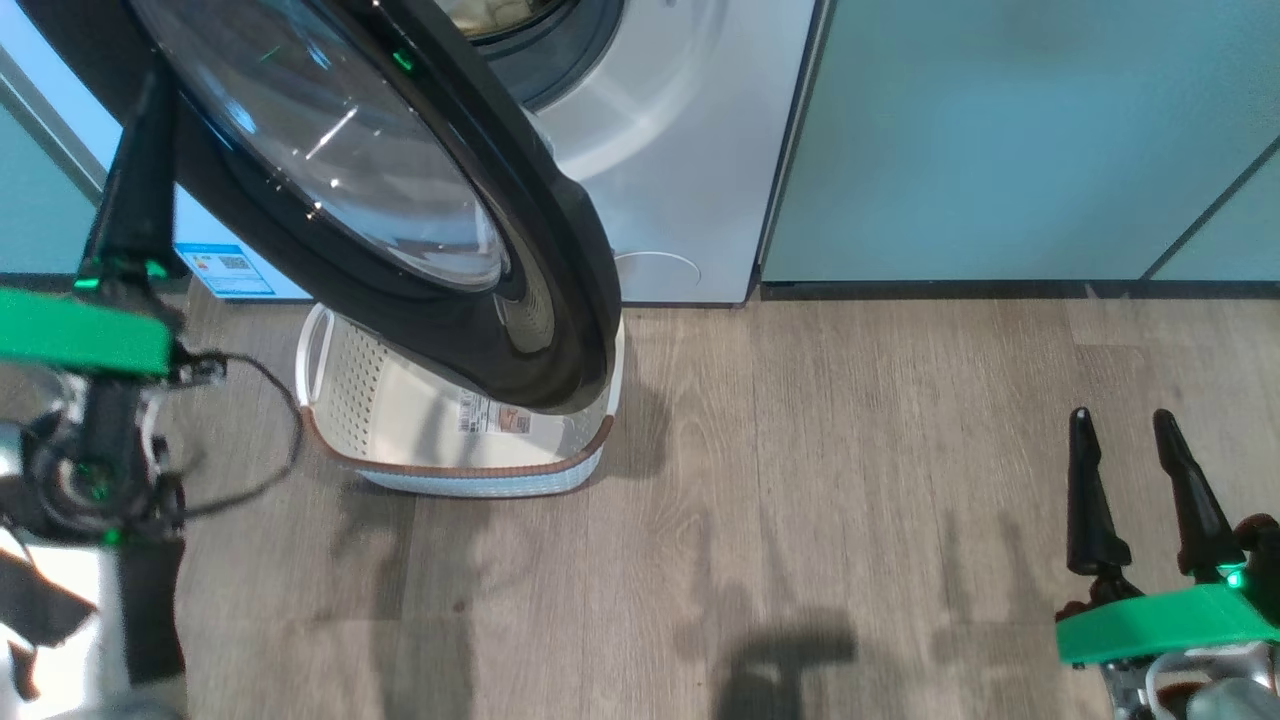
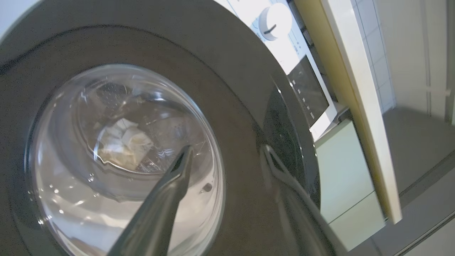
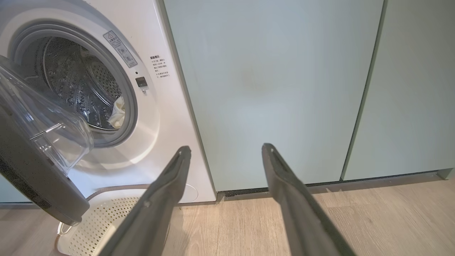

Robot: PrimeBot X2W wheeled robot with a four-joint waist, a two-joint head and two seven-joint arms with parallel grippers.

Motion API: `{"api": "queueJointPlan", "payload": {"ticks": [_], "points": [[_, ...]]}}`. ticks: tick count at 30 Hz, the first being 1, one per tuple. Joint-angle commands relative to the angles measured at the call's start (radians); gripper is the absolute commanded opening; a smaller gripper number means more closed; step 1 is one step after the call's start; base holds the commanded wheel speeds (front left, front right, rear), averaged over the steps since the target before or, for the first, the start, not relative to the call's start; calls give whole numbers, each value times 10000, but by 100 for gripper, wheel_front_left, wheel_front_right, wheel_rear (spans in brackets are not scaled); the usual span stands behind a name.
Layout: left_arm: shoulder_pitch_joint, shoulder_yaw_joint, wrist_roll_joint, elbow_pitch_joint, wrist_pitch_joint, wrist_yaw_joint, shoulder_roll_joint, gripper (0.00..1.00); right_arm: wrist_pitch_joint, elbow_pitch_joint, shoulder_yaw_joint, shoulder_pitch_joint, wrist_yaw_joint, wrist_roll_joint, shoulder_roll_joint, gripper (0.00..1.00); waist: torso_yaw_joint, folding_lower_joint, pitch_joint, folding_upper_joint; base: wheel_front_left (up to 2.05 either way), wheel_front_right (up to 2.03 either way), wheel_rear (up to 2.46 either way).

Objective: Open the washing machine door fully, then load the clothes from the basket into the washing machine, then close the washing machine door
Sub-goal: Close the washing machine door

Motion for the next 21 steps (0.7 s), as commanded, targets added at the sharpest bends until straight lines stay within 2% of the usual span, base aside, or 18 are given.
{"api": "queueJointPlan", "payload": {"ticks": [1,4,10,13,21], "points": [[-45,256,265,-412,-90,-58,480,100,-95,-345,156,-371,44,-84,-28,100,6,0,-16,0,0,0,0],[500,-133,2227,-911,-906,38,727,100,-95,-355,124,-325,44,-110,-28,100,43,0,-83,0,0,0,0],[1861,-842,5385,-1517,-2051,776,854,100,-95,-353,178,-187,44,-184,-28,100,64,0,-286,0,0,0,0],[2659,-1094,6142,-1586,-2326,1078,698,100,-95,-335,232,-79,44,-212,-28,100,77,0,-416,0,0,0,0],[4428,-1494,6961,-1405,-2965,1498,177,100,-95,-213,272,437,44,-341,-28,100,250,0,-777,0,0,0,0]]}}
